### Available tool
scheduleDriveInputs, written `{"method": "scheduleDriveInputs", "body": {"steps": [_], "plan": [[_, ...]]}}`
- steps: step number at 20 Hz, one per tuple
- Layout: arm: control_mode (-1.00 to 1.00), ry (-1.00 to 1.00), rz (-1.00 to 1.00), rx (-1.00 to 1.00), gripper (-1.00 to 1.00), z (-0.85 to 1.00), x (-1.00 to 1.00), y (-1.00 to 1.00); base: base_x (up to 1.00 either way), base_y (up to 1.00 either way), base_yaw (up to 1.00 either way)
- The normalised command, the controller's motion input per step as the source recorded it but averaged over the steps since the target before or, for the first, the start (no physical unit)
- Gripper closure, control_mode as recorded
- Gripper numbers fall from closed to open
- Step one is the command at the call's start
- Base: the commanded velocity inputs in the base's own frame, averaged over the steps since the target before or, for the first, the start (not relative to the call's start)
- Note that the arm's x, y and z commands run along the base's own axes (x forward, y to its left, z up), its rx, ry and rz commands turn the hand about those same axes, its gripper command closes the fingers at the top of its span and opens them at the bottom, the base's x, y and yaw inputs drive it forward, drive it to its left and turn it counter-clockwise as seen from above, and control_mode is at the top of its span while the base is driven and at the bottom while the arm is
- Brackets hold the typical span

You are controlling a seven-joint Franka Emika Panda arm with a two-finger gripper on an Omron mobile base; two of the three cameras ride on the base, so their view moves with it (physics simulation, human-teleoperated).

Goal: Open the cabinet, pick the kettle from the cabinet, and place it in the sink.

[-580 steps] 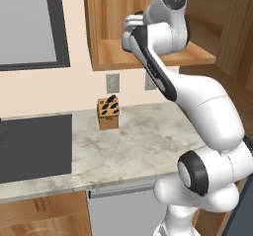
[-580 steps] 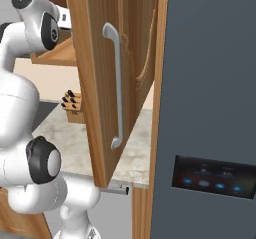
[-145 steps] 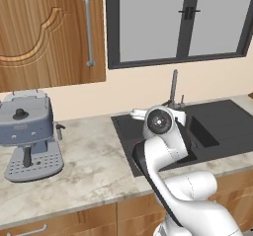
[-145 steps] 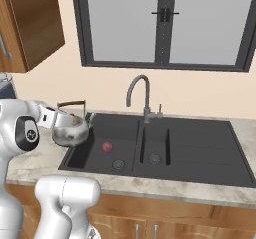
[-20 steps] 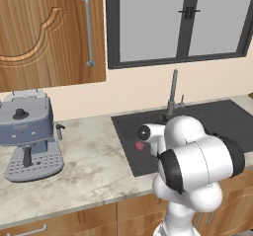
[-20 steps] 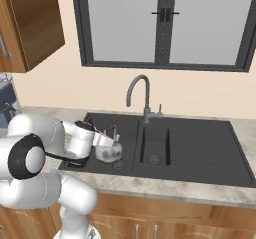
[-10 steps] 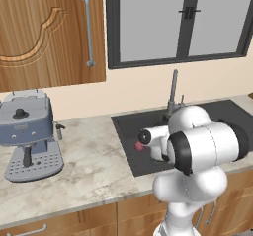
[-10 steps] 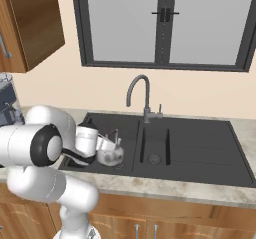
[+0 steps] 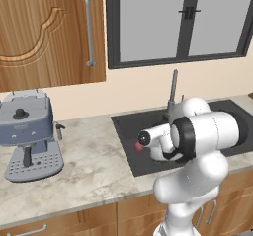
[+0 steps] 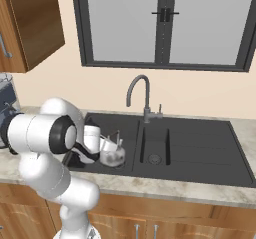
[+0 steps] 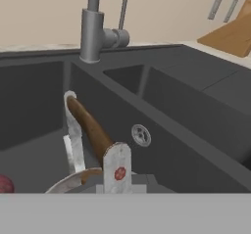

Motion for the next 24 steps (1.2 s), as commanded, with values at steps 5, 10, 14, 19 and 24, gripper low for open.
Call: {"method": "scheduleDriveInputs", "body": {"steps": [5, 10, 14, 19, 24], "plan": [[-1.0, 0.0, -0.01, 0.0, 1.0, -0.09, 0.18, 0.0, 0.0, 0.0, 0.0], [-1.0, 0.0, 0.0, 0.0, 1.0, -0.09, 0.18, 0.0, 0.0, 0.0, 0.0], [-1.0, -0.04, 0.0, 0.0, 1.0, -0.1, 0.14, 0.0, 0.0, 0.0, 0.0], [-1.0, -0.07, 0.0, 0.02, 1.0, -0.08, 0.15, 0.0, 0.0, 0.0, 0.0], [-1.0, -0.1, 0.0, 0.05, 1.0, -0.1, 0.1, -0.02, 0.0, 0.0, 0.0]]}}
